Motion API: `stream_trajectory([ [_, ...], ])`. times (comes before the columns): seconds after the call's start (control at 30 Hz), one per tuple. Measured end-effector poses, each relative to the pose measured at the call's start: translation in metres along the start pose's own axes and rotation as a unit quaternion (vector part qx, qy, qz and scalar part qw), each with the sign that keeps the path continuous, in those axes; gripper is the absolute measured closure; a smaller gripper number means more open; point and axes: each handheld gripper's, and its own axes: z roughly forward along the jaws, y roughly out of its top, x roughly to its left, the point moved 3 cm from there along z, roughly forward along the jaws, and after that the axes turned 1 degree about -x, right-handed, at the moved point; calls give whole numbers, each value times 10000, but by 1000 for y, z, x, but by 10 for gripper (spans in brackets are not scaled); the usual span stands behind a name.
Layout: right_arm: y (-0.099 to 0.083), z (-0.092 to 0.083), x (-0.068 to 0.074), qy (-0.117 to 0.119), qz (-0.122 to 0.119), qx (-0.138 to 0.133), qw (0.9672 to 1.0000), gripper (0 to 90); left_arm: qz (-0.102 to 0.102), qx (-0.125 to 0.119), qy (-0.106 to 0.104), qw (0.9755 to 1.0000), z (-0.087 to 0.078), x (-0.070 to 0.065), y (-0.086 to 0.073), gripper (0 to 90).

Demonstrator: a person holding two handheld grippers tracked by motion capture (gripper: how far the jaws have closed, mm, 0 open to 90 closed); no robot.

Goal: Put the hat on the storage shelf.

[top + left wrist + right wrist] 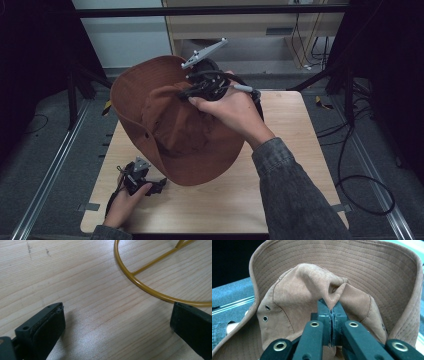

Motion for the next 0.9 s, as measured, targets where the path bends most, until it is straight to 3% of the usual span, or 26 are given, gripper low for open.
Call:
stream_trajectory([
  [0.47, -4, 18, -8, 35, 135, 71, 9999, 885, -1, 2, -6, 10000, 0, 0, 0, 0],
  [0.9, -12, 35, -7, 166, 221, 130, 9995, 881, 4, 1, -19, 10000, 0, 0, 0, 0],
])
